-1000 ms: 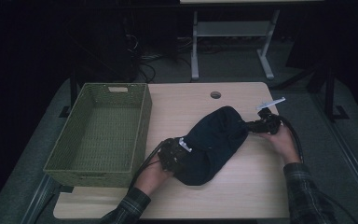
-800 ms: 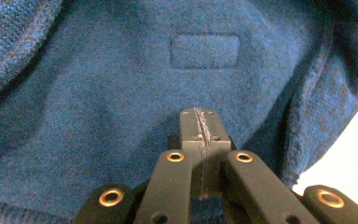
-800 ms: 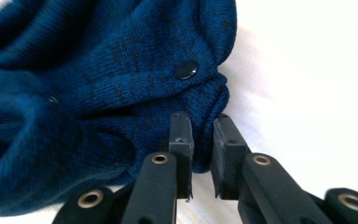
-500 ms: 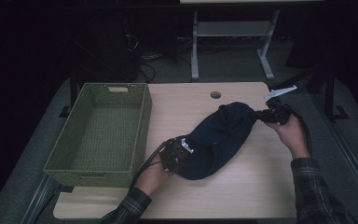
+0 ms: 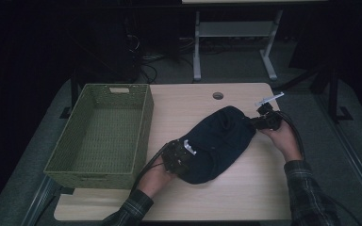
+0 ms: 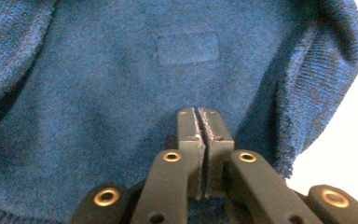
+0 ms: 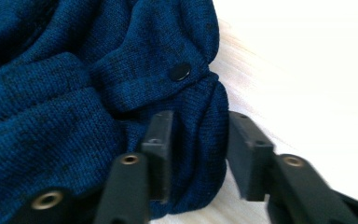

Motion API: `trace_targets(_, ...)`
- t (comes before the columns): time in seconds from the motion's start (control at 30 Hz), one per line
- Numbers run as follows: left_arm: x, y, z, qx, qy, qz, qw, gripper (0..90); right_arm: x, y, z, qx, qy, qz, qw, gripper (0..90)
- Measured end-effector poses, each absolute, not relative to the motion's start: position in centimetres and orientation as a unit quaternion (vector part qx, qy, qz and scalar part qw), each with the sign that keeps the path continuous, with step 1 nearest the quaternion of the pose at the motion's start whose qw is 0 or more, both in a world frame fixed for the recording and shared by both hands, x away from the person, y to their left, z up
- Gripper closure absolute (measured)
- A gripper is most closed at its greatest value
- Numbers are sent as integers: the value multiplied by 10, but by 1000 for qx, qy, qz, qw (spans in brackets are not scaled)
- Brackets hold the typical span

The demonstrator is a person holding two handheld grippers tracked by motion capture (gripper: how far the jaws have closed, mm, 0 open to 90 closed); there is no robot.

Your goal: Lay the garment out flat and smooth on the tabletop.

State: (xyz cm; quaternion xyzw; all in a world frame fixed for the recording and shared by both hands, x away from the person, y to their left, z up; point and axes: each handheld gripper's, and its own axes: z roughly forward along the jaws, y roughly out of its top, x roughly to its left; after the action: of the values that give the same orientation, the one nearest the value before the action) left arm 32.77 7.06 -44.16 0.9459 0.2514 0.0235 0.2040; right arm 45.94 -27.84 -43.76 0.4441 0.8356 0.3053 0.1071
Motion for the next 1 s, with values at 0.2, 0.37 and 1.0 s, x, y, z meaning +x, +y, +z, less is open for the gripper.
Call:
trace_targets(0.2, 327, 70, -436, 939, 256, 16, 229, 817, 449, -288, -422, 450, 819, 335, 122, 499)
trace_targets(0.37, 329, 74, -420, 935, 255, 30, 246, 789, 429, -298, -405, 456, 803, 364, 121, 669)
trace_targets(1.0, 390, 57, -400, 919, 285, 83, 260, 899, 342, -246, -415, 384, 831, 373, 148, 897)
